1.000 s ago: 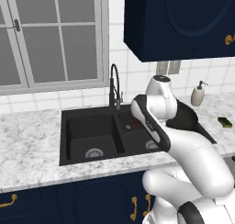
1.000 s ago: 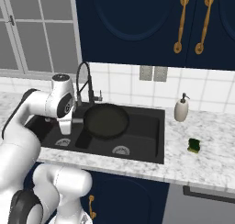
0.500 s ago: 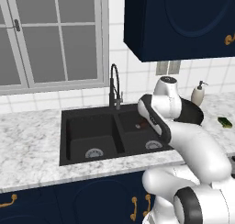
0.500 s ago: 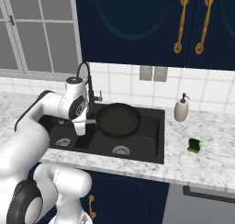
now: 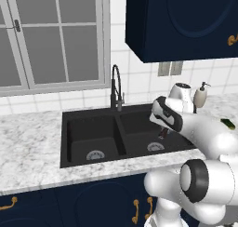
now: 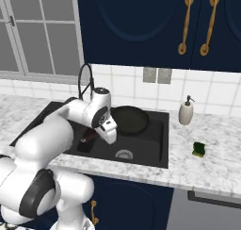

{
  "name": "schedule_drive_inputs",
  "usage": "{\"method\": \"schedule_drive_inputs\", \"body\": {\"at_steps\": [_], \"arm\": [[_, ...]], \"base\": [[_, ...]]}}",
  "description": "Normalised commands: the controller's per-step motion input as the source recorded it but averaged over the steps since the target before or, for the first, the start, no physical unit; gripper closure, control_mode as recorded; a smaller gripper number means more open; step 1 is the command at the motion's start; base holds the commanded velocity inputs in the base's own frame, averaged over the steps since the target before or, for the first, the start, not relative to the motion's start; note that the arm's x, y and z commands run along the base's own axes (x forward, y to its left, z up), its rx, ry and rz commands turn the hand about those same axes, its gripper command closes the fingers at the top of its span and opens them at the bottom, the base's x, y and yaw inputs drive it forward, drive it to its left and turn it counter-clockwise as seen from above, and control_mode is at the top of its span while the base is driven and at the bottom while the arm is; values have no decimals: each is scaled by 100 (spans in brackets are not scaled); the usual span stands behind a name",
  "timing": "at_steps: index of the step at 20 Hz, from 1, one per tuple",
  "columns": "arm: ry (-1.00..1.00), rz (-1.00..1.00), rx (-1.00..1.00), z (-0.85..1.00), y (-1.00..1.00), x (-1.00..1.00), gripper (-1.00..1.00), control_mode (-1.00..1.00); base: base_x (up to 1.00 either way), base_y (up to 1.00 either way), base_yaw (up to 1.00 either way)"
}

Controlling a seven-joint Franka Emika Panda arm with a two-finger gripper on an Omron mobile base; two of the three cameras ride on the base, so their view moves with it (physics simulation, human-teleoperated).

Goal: Pick the pan and sponge and place them into the sink. Then turn on the water.

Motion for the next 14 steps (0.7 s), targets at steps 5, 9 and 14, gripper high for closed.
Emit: {"method": "schedule_drive_inputs", "body": {"at_steps": [5, 9, 14], "arm": [[0, 99, -5, -30, -5, 0, 100, -100], [0, 90, -13, -36, -22, -22, 100, -100], [-6, 62, -12, -33, -55, -53, 100, -100]], "base": [[0, 0, 0], [0, 0, 0], [0, 0, 0]]}}
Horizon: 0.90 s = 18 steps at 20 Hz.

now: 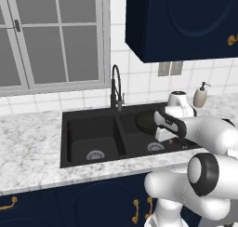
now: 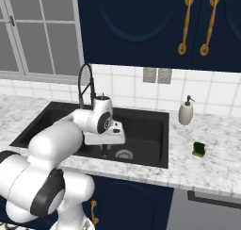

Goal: Pick the pan and sponge and place them into the sink. Then turn on the water.

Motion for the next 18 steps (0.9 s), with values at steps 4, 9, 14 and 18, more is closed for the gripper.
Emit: {"method": "schedule_drive_inputs", "body": {"at_steps": [4, 9, 14, 18], "arm": [[-20, 76, 0, -8, -80, -9, 100, -100], [-9, 77, 0, 0, -61, 17, 100, -100], [3, 62, 0, -1, -34, 45, 100, -100], [14, 47, 0, 0, -24, 69, 100, -100]], "base": [[0, 0, 0], [0, 0, 0], [0, 0, 0], [0, 0, 0]]}}
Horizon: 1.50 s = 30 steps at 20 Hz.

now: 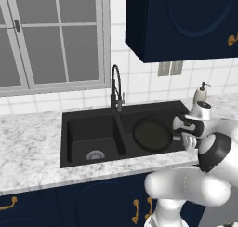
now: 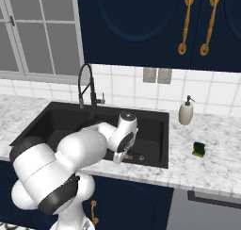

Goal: Pick the pan and sponge and place them into the sink. Then turn on the water.

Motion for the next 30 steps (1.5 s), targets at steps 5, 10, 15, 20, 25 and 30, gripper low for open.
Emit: {"method": "schedule_drive_inputs", "body": {"at_steps": [5, 10, 15, 20, 25, 30], "arm": [[20, 28, -3, 0, -13, 62, 100, -100], [12, 10, -2, 0, -11, 44, 100, -100], [3, 1, 0, -8, -11, 16, 100, -100], [0, 0, -4, -30, -1, 23, 100, -100], [0, 0, -8, -43, -8, 28, 100, -100], [0, 0, -12, -62, -11, 23, 100, -100]], "base": [[0, 0, 0], [0, 0, 0], [0, 0, 0], [0, 0, 0], [0, 0, 0], [0, 0, 0]]}}
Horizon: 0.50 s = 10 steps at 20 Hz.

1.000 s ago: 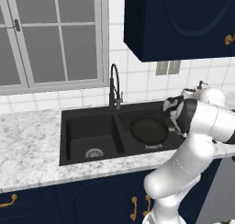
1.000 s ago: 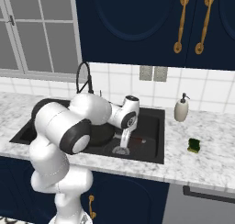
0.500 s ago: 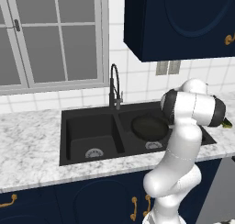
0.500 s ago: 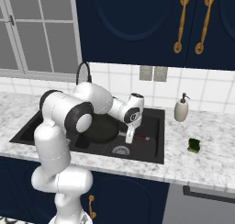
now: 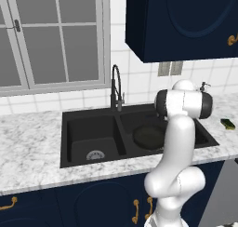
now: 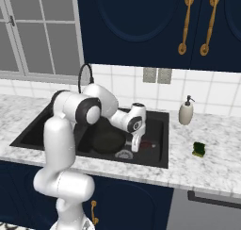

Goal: Pick the pan and sponge and place them into the sink. Then turn on the water.

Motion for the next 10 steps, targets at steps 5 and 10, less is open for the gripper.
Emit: {"method": "schedule_drive_inputs", "body": {"at_steps": [5, 10], "arm": [[0, 0, -5, -42, -14, 26, 100, -100], [0, 0, -1, -35, -15, 33, 100, -100]], "base": [[0, 0, 0], [0, 0, 0]]}}
